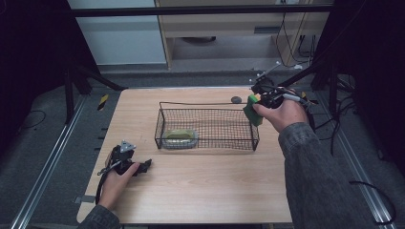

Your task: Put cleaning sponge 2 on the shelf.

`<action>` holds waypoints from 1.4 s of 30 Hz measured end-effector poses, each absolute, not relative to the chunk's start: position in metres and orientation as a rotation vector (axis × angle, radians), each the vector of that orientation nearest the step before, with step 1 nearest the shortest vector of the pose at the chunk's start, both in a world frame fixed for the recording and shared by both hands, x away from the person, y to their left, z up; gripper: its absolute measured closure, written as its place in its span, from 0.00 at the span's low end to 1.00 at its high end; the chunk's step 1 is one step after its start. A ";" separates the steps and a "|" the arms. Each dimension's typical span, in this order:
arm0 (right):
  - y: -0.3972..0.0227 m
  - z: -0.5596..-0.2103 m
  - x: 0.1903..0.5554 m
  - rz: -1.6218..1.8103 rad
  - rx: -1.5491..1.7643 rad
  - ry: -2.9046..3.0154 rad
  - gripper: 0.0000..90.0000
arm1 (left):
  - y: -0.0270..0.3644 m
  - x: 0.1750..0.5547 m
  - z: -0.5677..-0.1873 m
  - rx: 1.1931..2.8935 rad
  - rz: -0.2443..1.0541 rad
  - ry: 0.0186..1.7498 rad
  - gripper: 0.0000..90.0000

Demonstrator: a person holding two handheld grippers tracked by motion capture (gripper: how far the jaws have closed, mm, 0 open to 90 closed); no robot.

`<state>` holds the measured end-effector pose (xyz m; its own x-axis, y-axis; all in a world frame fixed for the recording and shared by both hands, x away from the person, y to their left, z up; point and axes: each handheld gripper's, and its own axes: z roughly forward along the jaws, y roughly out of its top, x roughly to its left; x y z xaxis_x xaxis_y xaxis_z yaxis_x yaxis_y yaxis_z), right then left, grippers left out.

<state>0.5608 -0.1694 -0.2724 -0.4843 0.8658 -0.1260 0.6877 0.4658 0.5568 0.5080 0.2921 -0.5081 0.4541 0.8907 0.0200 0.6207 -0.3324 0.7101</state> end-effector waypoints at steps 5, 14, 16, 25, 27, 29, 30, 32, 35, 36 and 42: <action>-0.171 -0.274 0.571 0.601 1.314 2.316 0.72 | 0.292 0.508 -0.508 2.070 0.547 1.257 0.00; -0.170 -0.284 0.585 0.583 1.333 2.307 0.72 | 0.292 0.508 -0.508 2.071 0.547 1.257 0.00; -0.170 -0.285 0.586 0.598 1.342 2.296 0.72 | 0.292 0.508 -0.508 2.069 0.547 1.258 0.00; -0.168 -0.297 0.593 0.584 1.346 2.316 0.72 | 0.292 0.508 -0.508 2.072 0.549 1.257 0.00; -0.168 -0.299 0.594 0.576 1.348 2.316 0.72 | 0.292 0.508 -0.508 2.069 0.550 1.260 0.00; -0.169 -0.301 0.593 0.583 1.353 2.315 0.72 | 0.291 0.508 -0.508 2.068 0.551 1.261 0.00; -0.170 -0.302 0.593 0.579 1.356 2.313 0.72 | 0.291 0.508 -0.508 2.069 0.551 1.261 0.00; -0.171 -0.304 0.593 0.578 1.361 2.312 0.72 | 0.291 0.508 -0.508 2.068 0.551 1.262 0.00; -0.172 -0.309 0.594 0.570 1.366 2.317 0.72 | 0.291 0.508 -0.508 2.068 0.551 1.262 0.00; -0.172 -0.310 0.594 0.572 1.370 2.319 0.72 | 0.291 0.508 -0.508 2.068 0.552 1.261 0.00; -0.171 -0.321 0.602 0.569 1.373 2.335 0.72 | 0.291 0.508 -0.508 2.068 0.551 1.261 0.00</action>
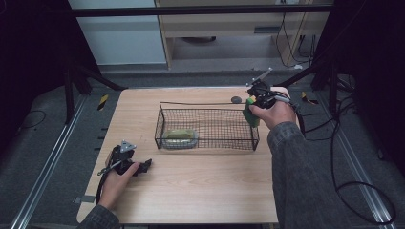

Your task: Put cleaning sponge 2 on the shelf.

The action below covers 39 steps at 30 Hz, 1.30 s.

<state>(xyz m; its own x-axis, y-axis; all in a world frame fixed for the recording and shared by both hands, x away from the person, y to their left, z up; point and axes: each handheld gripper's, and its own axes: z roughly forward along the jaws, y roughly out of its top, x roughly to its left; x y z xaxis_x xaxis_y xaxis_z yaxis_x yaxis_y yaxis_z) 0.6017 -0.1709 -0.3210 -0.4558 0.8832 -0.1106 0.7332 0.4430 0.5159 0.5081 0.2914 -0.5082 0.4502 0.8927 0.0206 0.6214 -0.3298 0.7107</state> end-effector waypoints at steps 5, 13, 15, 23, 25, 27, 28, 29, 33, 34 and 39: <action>-0.168 -0.330 0.610 0.564 1.365 2.354 0.71 | 0.291 0.508 -0.508 2.068 0.551 1.261 0.00; -0.163 -0.341 0.618 0.551 1.352 2.373 0.71 | 0.291 0.508 -0.508 2.068 0.551 1.261 0.00; -0.162 -0.344 0.620 0.553 1.365 2.374 0.71 | 0.291 0.508 -0.508 2.068 0.551 1.261 0.00; -0.165 -0.354 0.622 0.534 1.361 2.391 0.71 | 0.291 0.508 -0.508 2.068 0.551 1.261 0.00; -0.167 -0.356 0.622 0.539 1.368 2.391 0.71 | 0.291 0.508 -0.508 2.063 0.551 1.263 0.00; -0.168 -0.357 0.622 0.537 1.373 2.393 0.71 | 0.291 0.508 -0.508 2.063 0.551 1.262 0.00; -0.169 -0.358 0.622 0.534 1.376 2.392 0.71 | 0.291 0.508 -0.508 2.063 0.551 1.262 0.00; -0.169 -0.359 0.622 0.535 1.382 2.390 0.71 | 0.291 0.508 -0.508 2.064 0.551 1.261 0.00; -0.169 -0.362 0.623 0.526 1.390 2.387 0.71 | 0.291 0.508 -0.508 2.064 0.551 1.261 0.00; -0.169 -0.362 0.623 0.525 1.386 2.390 0.71 | 0.291 0.508 -0.508 2.064 0.551 1.260 0.00; -0.169 -0.365 0.624 0.523 1.393 2.395 0.71 | 0.291 0.508 -0.508 2.065 0.551 1.259 0.00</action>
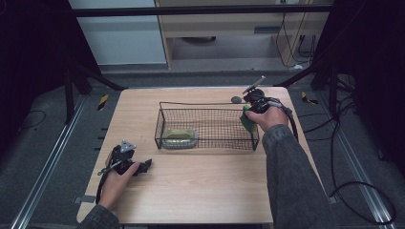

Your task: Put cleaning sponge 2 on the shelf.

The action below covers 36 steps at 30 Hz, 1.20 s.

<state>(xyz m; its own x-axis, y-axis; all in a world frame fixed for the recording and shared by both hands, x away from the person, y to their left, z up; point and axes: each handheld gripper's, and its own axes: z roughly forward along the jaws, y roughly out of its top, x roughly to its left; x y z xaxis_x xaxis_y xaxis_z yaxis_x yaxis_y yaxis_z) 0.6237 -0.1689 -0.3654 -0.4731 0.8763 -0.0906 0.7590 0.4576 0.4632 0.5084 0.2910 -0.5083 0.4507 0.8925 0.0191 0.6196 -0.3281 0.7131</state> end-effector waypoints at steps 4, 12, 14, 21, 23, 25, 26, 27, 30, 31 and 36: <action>-0.169 -0.370 0.624 0.513 1.387 2.405 0.71 | 0.291 0.508 -0.508 2.065 0.551 1.259 0.00; -0.170 -0.382 0.624 0.502 1.402 2.413 0.71 | 0.291 0.508 -0.508 2.064 0.551 1.259 0.00; -0.170 -0.383 0.625 0.499 1.408 2.411 0.71 | 0.291 0.508 -0.508 2.065 0.551 1.259 0.00; -0.169 -0.388 0.626 0.498 1.413 2.413 0.71 | 0.291 0.508 -0.508 2.064 0.551 1.259 0.00; -0.168 -0.389 0.626 0.496 1.415 2.416 0.71 | 0.291 0.508 -0.508 2.065 0.551 1.259 0.00; -0.166 -0.390 0.627 0.493 1.411 2.417 0.71 | 0.291 0.508 -0.508 2.065 0.551 1.258 0.00; -0.166 -0.390 0.627 0.493 1.415 2.415 0.71 | 0.291 0.508 -0.508 2.065 0.551 1.258 0.00; -0.166 -0.390 0.627 0.488 1.418 2.416 0.71 | 0.291 0.508 -0.508 2.065 0.551 1.258 0.00; -0.163 -0.392 0.628 0.490 1.412 2.421 0.70 | 0.291 0.508 -0.508 2.065 0.551 1.258 0.00; -0.162 -0.392 0.628 0.488 1.410 2.423 0.70 | 0.291 0.508 -0.508 2.065 0.551 1.258 0.00; -0.160 -0.394 0.629 0.487 1.404 2.425 0.70 | 0.291 0.508 -0.508 2.065 0.551 1.258 0.00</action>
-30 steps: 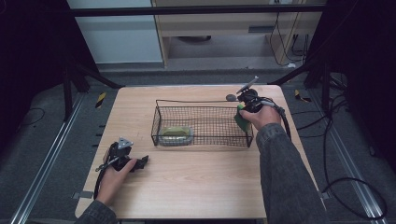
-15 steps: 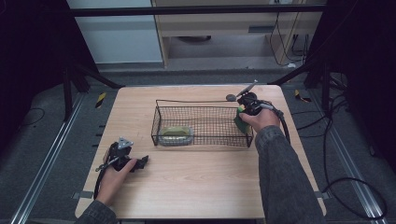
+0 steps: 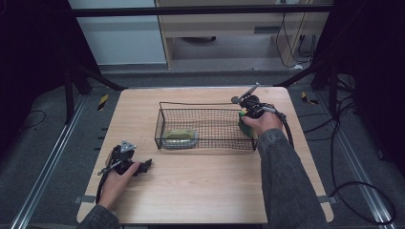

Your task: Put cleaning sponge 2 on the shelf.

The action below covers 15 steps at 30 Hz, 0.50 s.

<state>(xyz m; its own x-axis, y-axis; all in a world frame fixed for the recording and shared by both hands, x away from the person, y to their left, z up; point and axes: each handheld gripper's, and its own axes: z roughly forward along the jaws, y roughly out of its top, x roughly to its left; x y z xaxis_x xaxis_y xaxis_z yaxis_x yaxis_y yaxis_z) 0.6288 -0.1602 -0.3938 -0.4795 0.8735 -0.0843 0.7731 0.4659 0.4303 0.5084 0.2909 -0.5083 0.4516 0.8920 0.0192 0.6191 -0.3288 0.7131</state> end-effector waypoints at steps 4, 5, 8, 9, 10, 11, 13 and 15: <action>-0.160 -0.394 0.630 0.492 1.412 2.423 0.71 | 0.291 0.508 -0.508 2.065 0.551 1.258 0.00; -0.160 -0.393 0.630 0.494 1.413 2.423 0.71 | 0.291 0.508 -0.508 2.065 0.550 1.257 0.00; -0.160 -0.393 0.630 0.509 1.423 2.417 0.71 | 0.291 0.508 -0.508 2.064 0.550 1.257 0.00; -0.160 -0.393 0.630 0.501 1.414 2.418 0.71 | 0.291 0.508 -0.508 2.065 0.550 1.256 0.00; -0.159 -0.394 0.630 0.488 1.415 2.421 0.71 | 0.291 0.508 -0.508 2.067 0.550 1.256 0.00; -0.159 -0.395 0.631 0.479 1.410 2.426 0.71 | 0.291 0.508 -0.508 2.067 0.550 1.255 0.00; -0.157 -0.398 0.631 0.465 1.404 2.431 0.71 | 0.291 0.508 -0.508 2.068 0.550 1.255 0.00; -0.156 -0.399 0.632 0.461 1.408 2.433 0.71 | 0.291 0.509 -0.508 2.068 0.550 1.254 0.00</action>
